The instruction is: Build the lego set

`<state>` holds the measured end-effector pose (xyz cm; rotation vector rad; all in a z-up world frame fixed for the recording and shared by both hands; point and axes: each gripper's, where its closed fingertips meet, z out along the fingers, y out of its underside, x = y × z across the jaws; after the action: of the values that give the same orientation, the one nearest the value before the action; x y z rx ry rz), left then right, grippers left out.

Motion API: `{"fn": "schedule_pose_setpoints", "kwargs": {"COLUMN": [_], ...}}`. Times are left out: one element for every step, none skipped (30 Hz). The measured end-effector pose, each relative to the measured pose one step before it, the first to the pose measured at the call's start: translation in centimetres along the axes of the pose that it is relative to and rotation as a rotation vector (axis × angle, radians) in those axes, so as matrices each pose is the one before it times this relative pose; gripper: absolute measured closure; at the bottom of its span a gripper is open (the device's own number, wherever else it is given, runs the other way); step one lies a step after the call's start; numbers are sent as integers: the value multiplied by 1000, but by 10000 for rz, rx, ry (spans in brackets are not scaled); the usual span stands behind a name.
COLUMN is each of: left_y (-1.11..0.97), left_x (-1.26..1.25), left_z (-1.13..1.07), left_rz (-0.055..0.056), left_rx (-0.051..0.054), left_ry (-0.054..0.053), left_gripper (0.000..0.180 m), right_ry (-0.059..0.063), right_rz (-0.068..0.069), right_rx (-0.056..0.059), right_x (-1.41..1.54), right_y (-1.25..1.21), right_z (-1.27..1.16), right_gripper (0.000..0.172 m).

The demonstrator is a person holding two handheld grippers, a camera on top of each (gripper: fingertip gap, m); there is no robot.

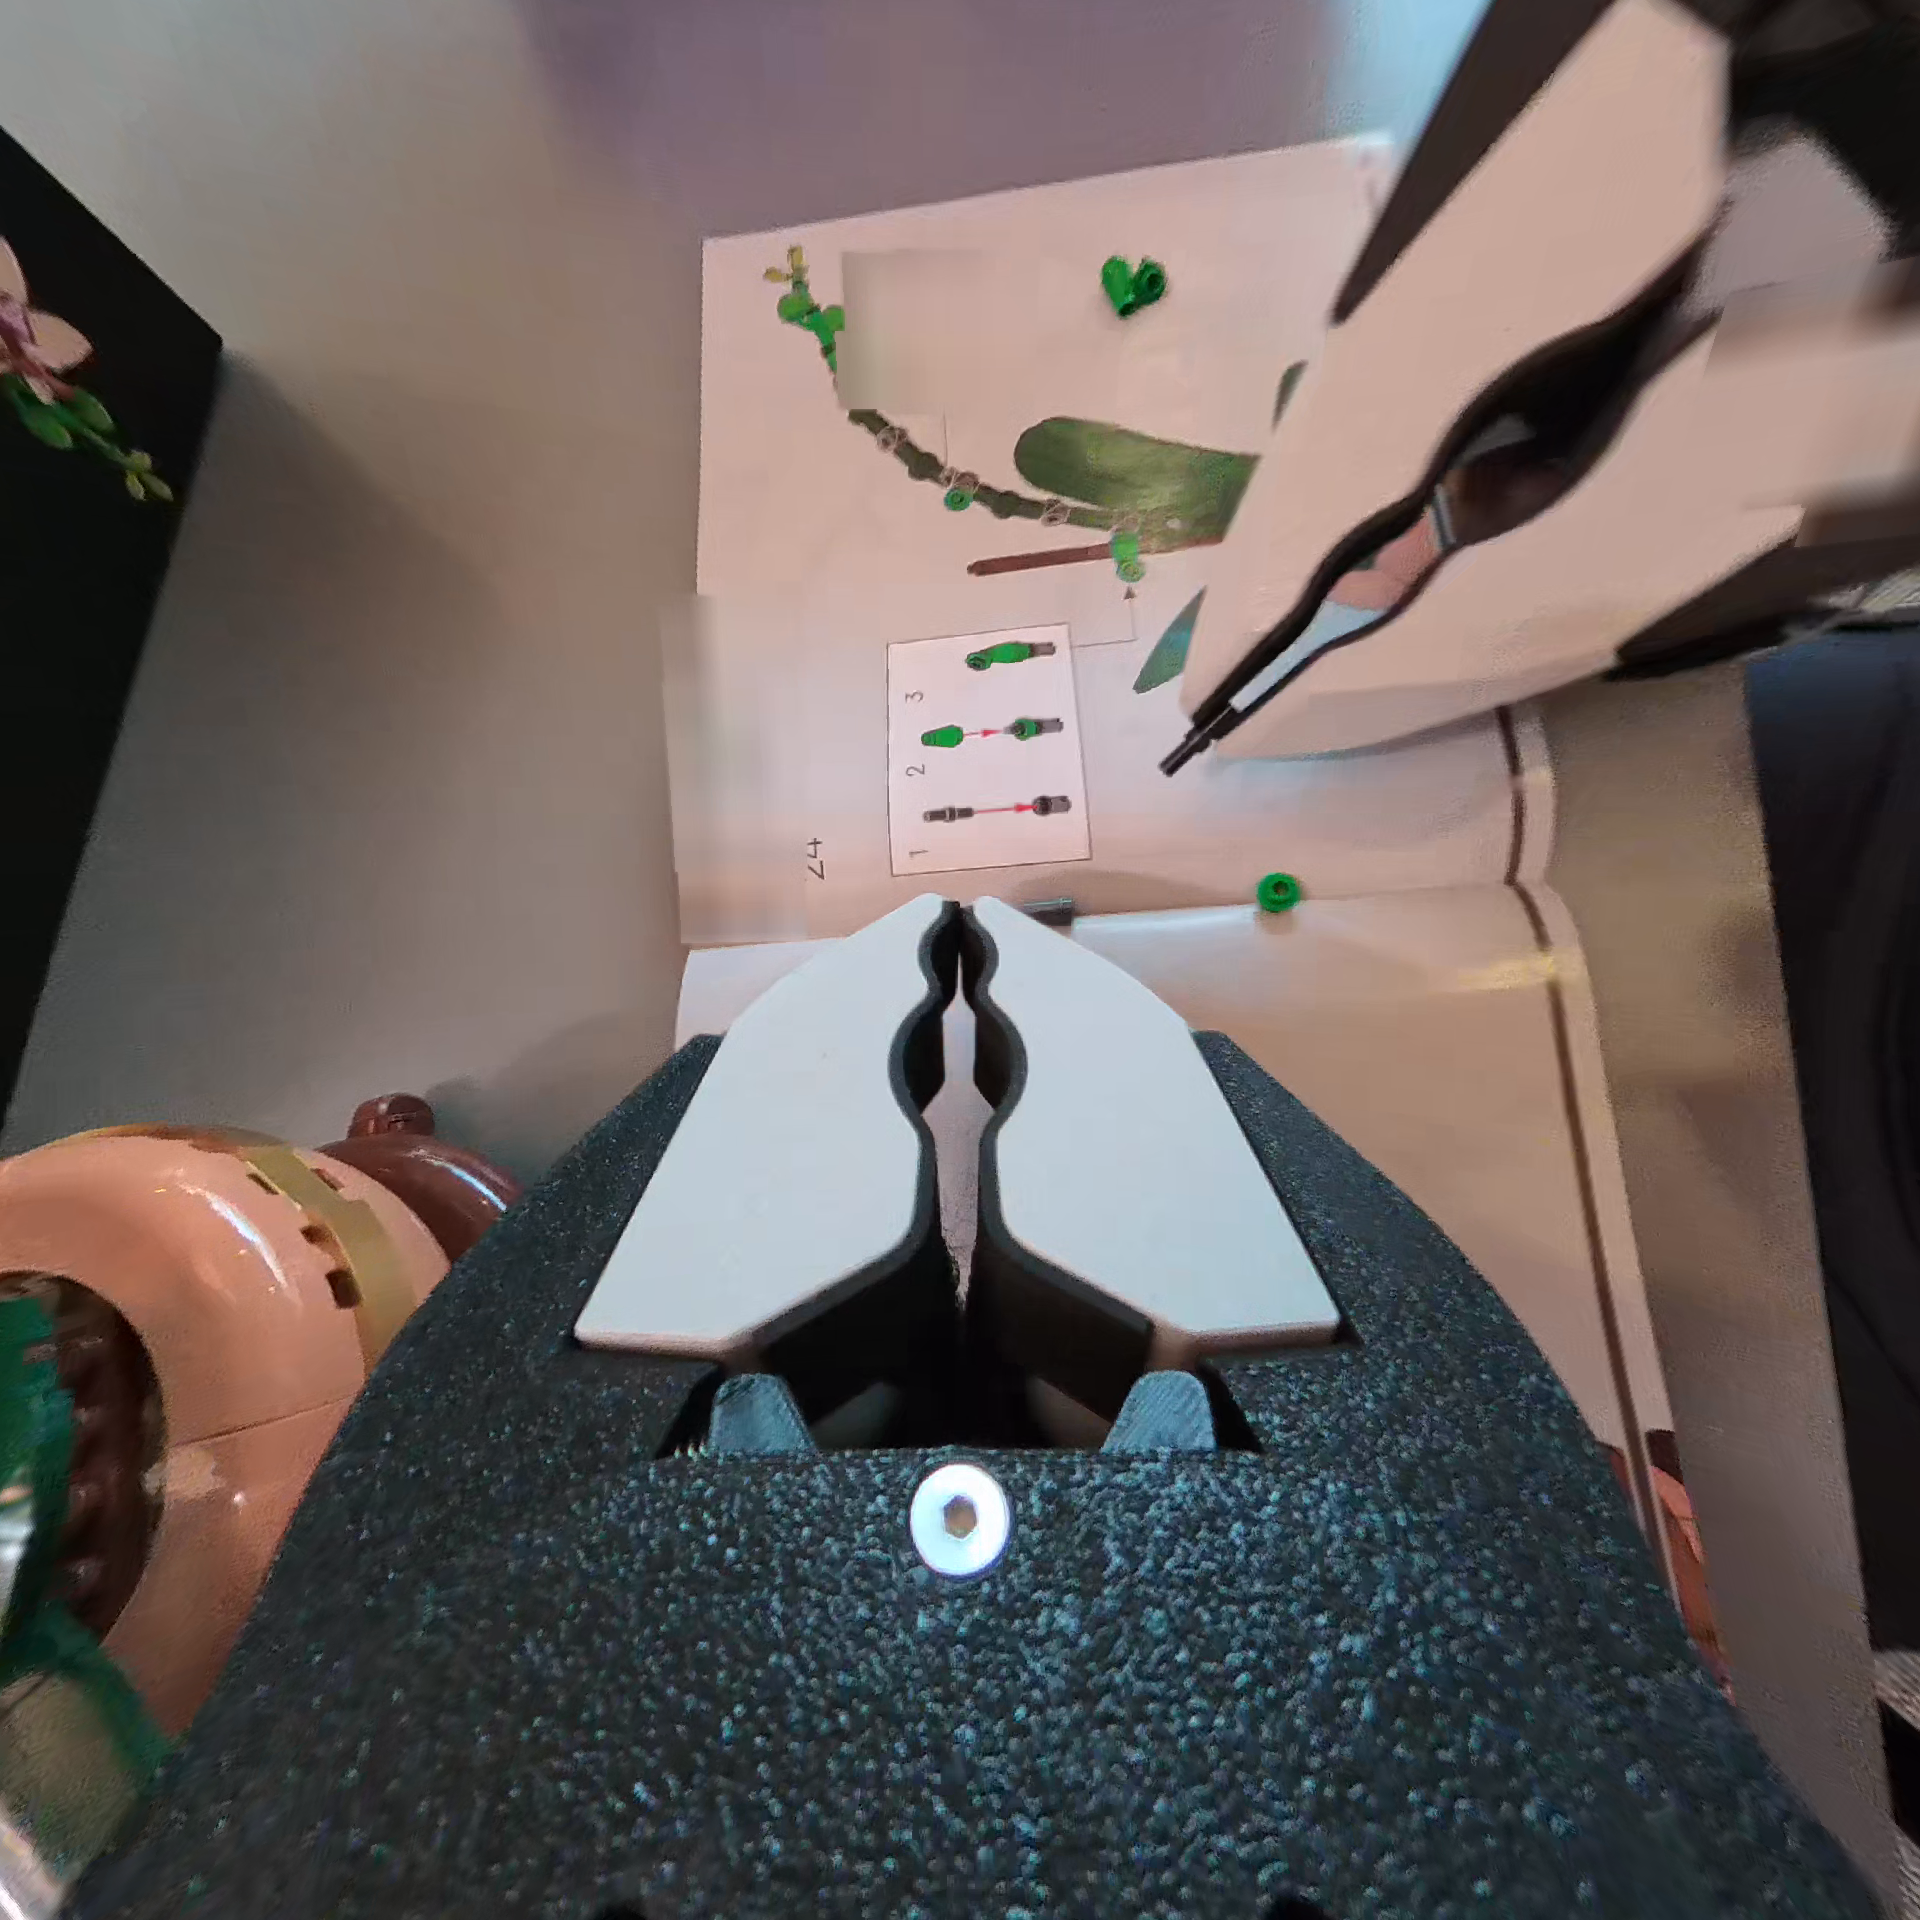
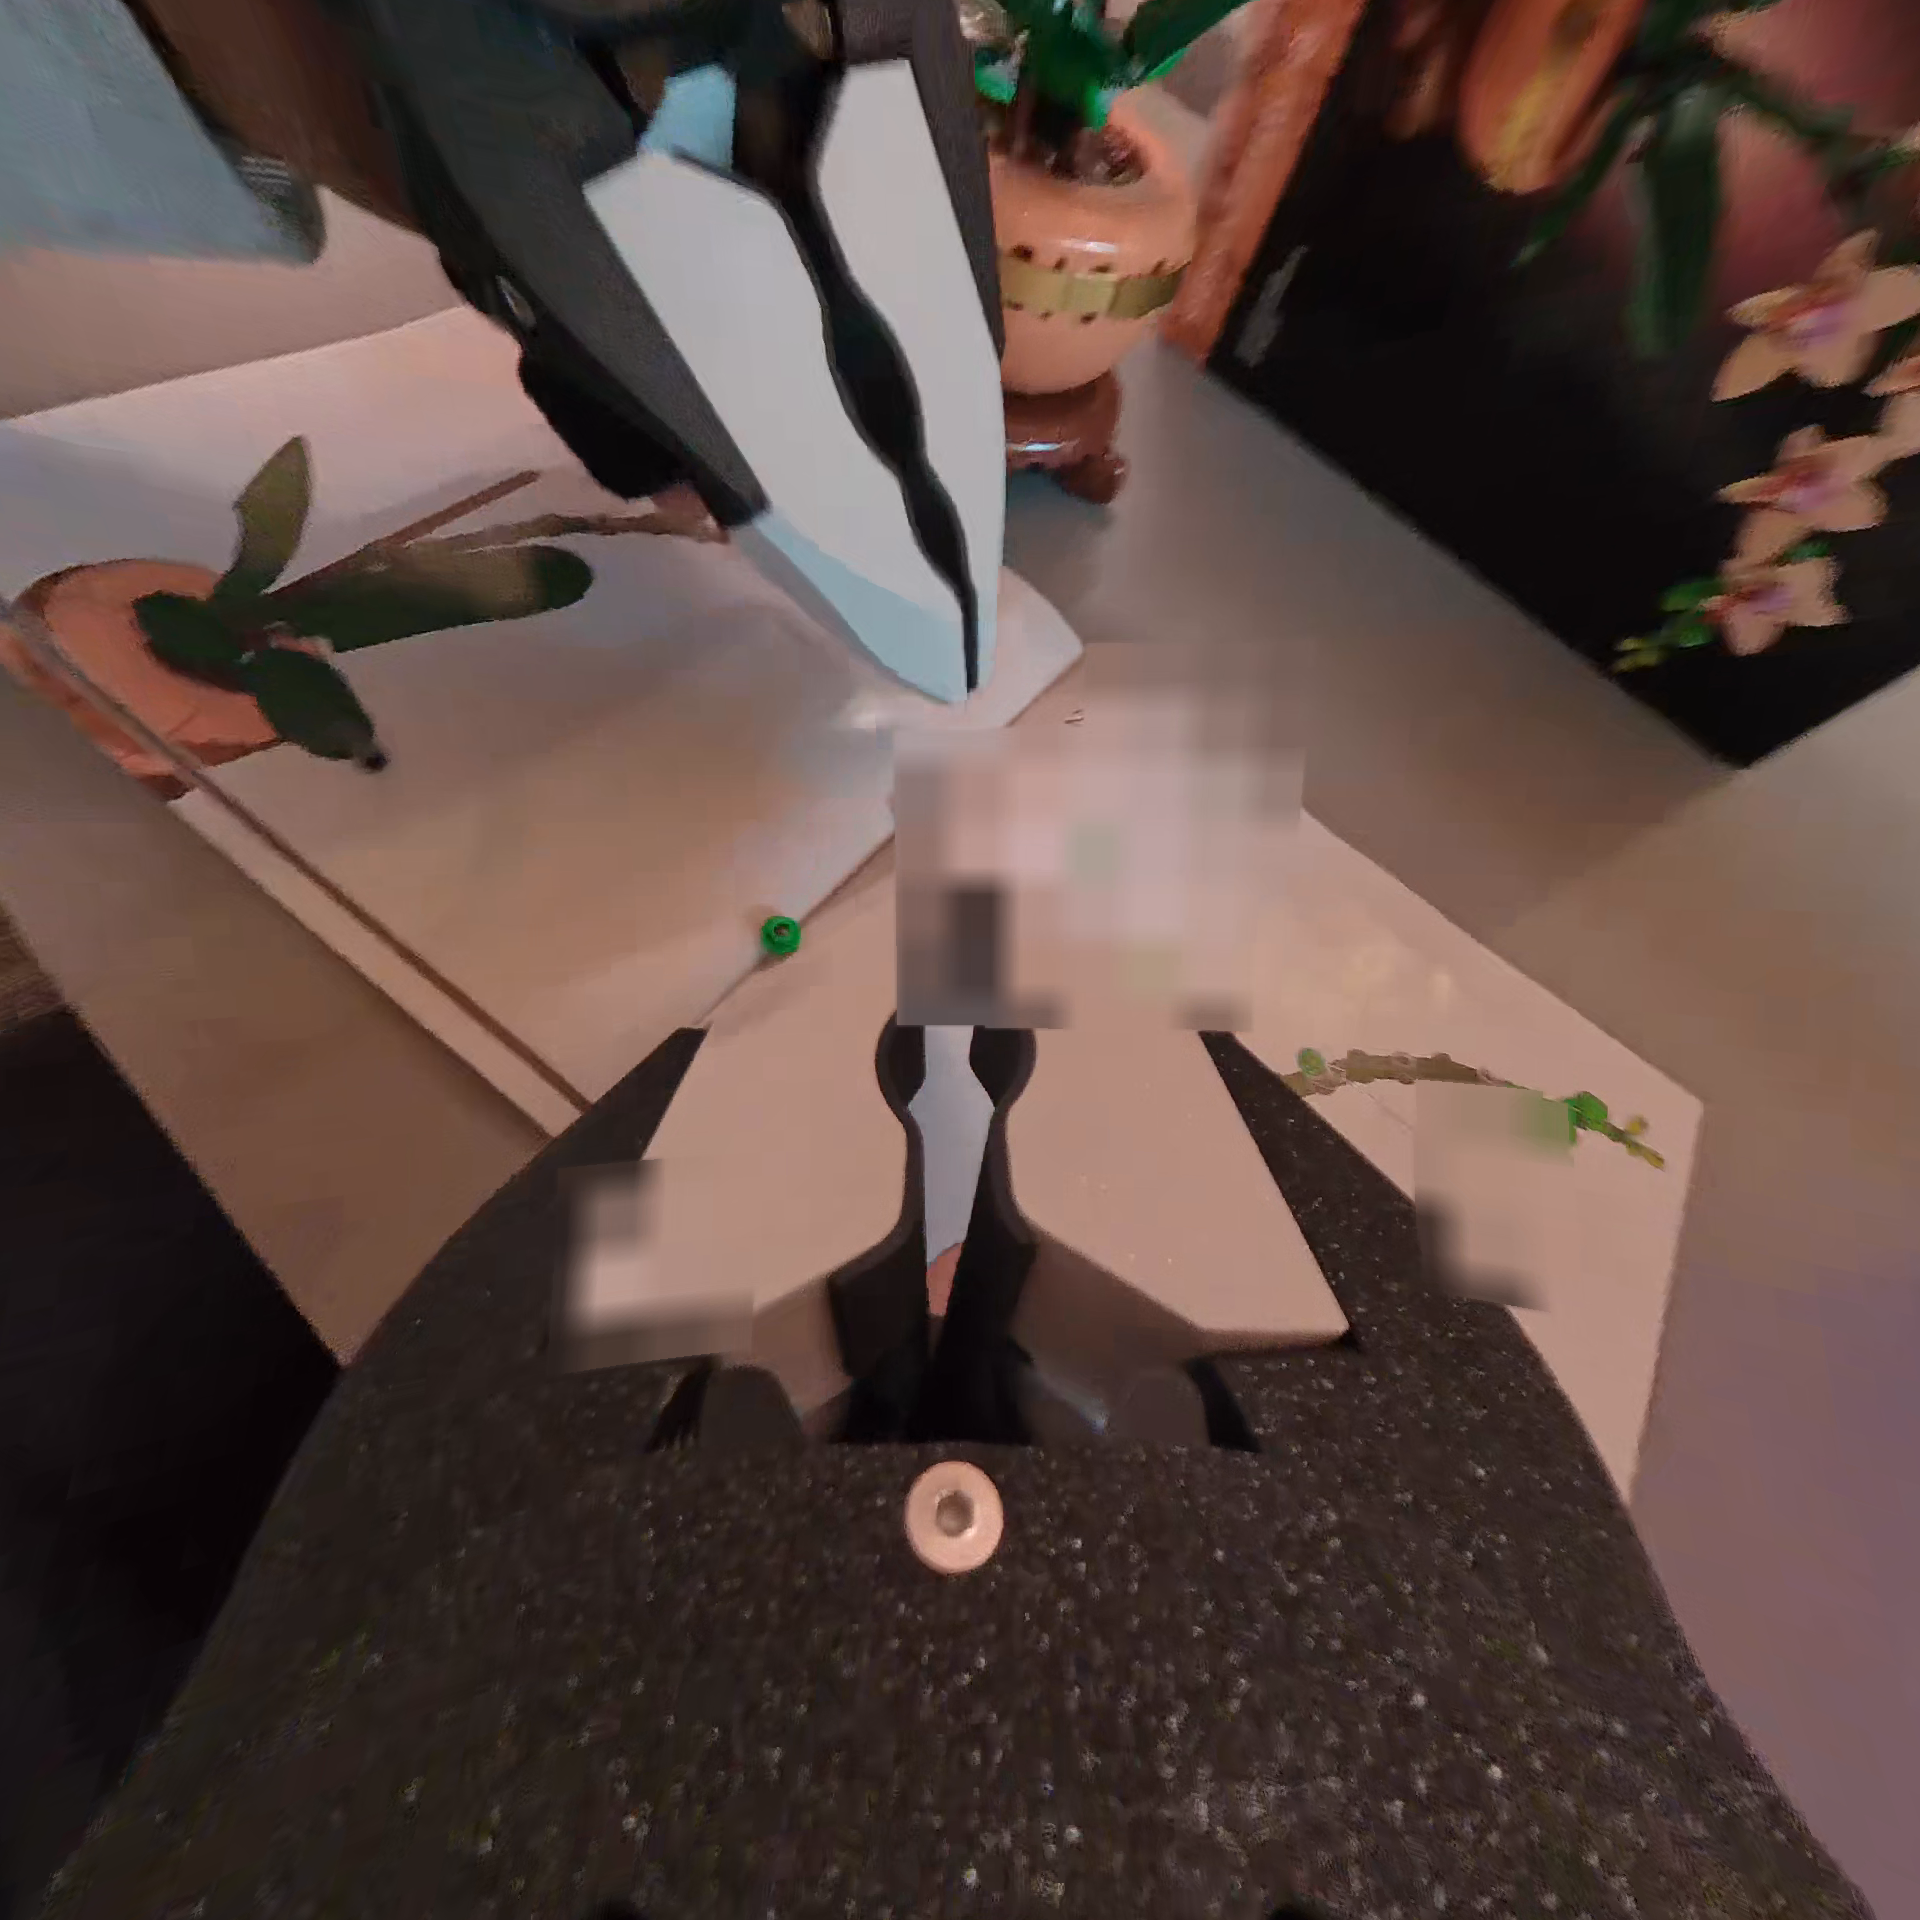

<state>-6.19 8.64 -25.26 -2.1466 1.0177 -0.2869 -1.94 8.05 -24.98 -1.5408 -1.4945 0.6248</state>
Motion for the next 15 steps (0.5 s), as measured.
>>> {"fn": "schedule_pose_setpoints", "kwargs": {"left_y": [321,361,290,189,110,41,-40,-52,-13,-40,-29,-7,-21,9,3], "left_x": [-1,-22,50,249,120,41,-8,-8,6,-12,-27,-9,-16,12,19], "left_z": [295,273,262,238,232,177,90,39,56,60,65,62,32,-3,-11], "left_rz": [17,94,97,43,-53,-35,9,22,15,5,-34,-58,-33,-28,-16], "left_rx": [-266,-297,-220,-141,-84,-28,34,56,29,46,55,47,51,32,23], "left_ry": [14,-25,13,171,117,64,31,26,38,30,27,33,31,27,14], "left_gripper": [180,180,180,180,180,180,180,180,180,180,180,180,180,180,180], "right_ry": [349,55,-272,-293,-142,54,61,-55,-62,30,51,-27,-73,-6,3], "right_rz": [-156,24,83,63,-42,-34,31,106,93,6,-39,-32,-22,-14,-20], "right_rx": [55,42,-4,-156,-316,-274,-106,-98,-99,-68,-62,-27,-35,-33,-25], "right_x": [-125,-413,-728,-590,-137,233,311,173,119,183,174,-4,-113,-22,-6], "right_y": [-253,-350,-353,-112,249,316,194,171,160,124,124,49,25,22,-2], "right_z": [92,144,254,335,399,307,228,165,99,54,42,32,42,46,54], "right_gripper": [170,170,169,169,169,169,169,169,169,169,169,169,169,169,169]}}
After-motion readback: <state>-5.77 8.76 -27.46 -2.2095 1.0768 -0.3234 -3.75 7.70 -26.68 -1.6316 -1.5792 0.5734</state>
